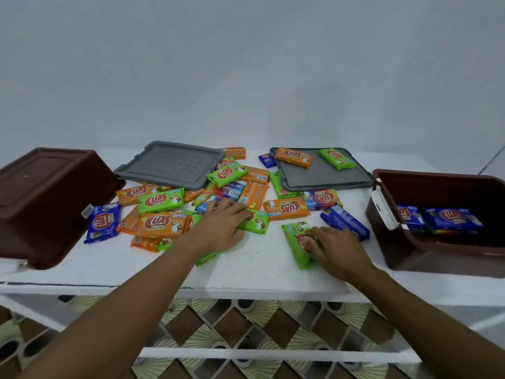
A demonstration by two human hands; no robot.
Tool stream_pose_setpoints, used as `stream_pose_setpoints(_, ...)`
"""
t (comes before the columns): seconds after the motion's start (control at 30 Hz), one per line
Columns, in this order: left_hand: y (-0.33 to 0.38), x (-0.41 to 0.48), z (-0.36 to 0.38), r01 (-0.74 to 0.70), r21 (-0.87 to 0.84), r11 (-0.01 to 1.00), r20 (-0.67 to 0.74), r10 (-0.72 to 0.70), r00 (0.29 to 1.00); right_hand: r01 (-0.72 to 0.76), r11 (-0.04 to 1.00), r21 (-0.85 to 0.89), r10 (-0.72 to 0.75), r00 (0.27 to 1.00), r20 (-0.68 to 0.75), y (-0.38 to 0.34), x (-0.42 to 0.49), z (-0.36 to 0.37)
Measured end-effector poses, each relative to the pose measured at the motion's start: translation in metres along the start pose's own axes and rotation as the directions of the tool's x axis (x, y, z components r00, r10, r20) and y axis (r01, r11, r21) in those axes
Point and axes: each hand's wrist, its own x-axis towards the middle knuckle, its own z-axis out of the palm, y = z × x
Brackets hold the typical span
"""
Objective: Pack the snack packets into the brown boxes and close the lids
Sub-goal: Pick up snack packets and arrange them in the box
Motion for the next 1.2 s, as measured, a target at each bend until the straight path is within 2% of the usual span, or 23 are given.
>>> stream_pose_setpoints(0.13, 0.02, 0.016, 0.002, 0.036, 0.12, 0.992, 0.101, -0.048, 0.994, -0.038, 0.999, -0.022, 0.04, 0.994, 0.102, -0.007, 0.002, -0.013)
stream_pose_setpoints(0.2, 0.02, 0.018, 0.003, 0.067, 0.155, 0.986, 0.075, -0.079, 0.994, -0.048, 0.998, -0.034, 0.052, 0.992, 0.119, -0.006, 0.002, -0.019)
stream_pose_setpoints(0.3, 0.003, 0.017, -0.001, 0.13, 0.104, 0.986, 0.022, -0.133, 0.991, -0.041, 0.991, -0.125, 0.053, 0.994, 0.094, 0.0, 0.002, -0.023)
stream_pose_setpoints(0.43, -0.024, 0.013, -0.007, 0.184, 0.113, 0.976, 0.104, -0.195, 0.975, -0.022, 0.982, -0.186, 0.039, 0.996, 0.086, 0.0, 0.004, -0.027)
stream_pose_setpoints(0.57, -0.021, 0.017, -0.009, 0.109, 0.036, 0.993, 0.092, -0.112, 0.989, 0.029, 0.998, -0.05, -0.022, 0.989, 0.15, -0.006, 0.011, -0.02)
stream_pose_setpoints(0.67, -0.004, 0.026, -0.008, 0.042, -0.059, 0.997, 0.167, -0.032, 0.985, 0.033, 0.997, 0.068, -0.048, 0.97, 0.237, -0.006, 0.016, -0.023)
stream_pose_setpoints(0.83, 0.009, 0.037, -0.005, 0.078, -0.061, 0.995, 0.165, -0.066, 0.984, 0.153, 0.975, -0.163, -0.09, 0.935, 0.343, -0.001, 0.024, -0.031)
stream_pose_setpoints(0.9, 0.011, 0.038, -0.004, 0.085, -0.058, 0.995, 0.201, -0.071, 0.977, 0.152, 0.97, -0.188, -0.085, 0.941, 0.327, -0.005, 0.028, -0.035)
stream_pose_setpoints(1.03, 0.014, 0.043, -0.007, 0.098, -0.1, 0.99, 0.244, -0.072, 0.967, 0.169, 0.977, -0.132, -0.128, 0.952, 0.277, -0.011, 0.029, -0.048)
stream_pose_setpoints(1.2, 0.019, 0.043, -0.003, 0.064, -0.147, 0.987, 0.142, -0.043, 0.989, 0.241, 0.939, -0.245, -0.214, 0.968, 0.133, 0.0, 0.029, -0.081)
